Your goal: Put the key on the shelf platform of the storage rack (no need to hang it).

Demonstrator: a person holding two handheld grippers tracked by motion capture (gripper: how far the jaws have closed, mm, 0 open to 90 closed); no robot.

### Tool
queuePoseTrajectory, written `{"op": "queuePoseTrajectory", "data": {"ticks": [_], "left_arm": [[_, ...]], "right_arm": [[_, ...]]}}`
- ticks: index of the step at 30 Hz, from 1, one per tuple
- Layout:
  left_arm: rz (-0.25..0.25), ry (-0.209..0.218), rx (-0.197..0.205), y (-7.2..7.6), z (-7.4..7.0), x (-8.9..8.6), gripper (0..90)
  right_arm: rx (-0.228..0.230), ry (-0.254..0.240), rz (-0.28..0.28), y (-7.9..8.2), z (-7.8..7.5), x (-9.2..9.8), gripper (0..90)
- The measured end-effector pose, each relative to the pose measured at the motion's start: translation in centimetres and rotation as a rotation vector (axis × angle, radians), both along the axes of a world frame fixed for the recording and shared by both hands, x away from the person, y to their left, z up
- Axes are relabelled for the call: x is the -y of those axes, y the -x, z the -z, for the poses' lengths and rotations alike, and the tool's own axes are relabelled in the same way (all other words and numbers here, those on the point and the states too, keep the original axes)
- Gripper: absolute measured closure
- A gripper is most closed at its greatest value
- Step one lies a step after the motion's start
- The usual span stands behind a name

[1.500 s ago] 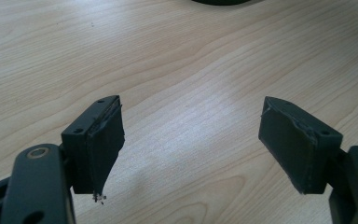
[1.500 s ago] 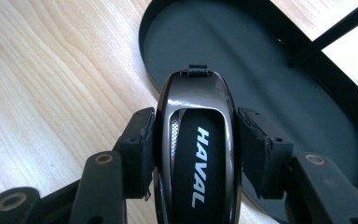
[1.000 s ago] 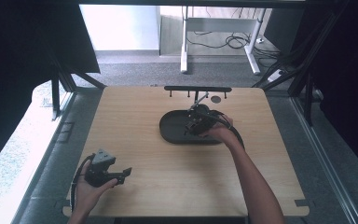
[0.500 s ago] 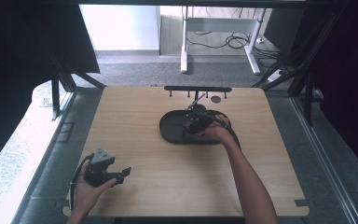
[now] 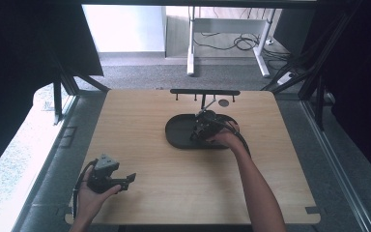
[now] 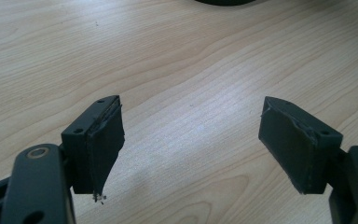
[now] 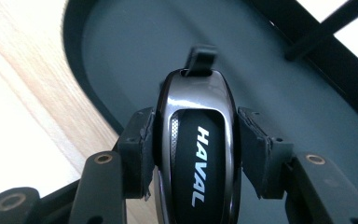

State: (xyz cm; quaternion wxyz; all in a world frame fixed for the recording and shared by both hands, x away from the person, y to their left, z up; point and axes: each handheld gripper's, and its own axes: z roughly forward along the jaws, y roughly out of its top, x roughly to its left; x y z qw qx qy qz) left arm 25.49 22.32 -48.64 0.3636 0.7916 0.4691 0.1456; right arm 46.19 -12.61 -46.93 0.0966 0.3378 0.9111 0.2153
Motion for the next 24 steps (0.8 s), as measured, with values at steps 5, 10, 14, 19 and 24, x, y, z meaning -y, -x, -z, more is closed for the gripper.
{"op": "queuePoseTrajectory", "data": {"ticks": [5,10,14,19,24], "left_arm": [[0.000,0.000,0.000,0.0,0.0,0.1,22.3],[0.004,-0.003,-0.008,0.0,0.1,0.0,22.2],[0.003,-0.004,-0.013,-0.1,0.1,0.1,22.1],[0.005,-0.007,-0.020,-0.1,0.2,0.1,22.1],[0.008,-0.009,-0.022,-0.1,0.3,0.1,21.9]], "right_arm": [[-0.013,0.005,0.016,-0.2,0.7,0.5,48.8],[-0.014,0.013,0.030,-0.4,1.2,0.8,48.8],[-0.013,0.023,0.033,-0.6,1.7,1.1,48.7],[-0.026,0.032,0.055,-0.8,2.3,1.2,48.3],[-0.018,0.063,0.091,-0.8,2.6,1.0,46.4]]}}
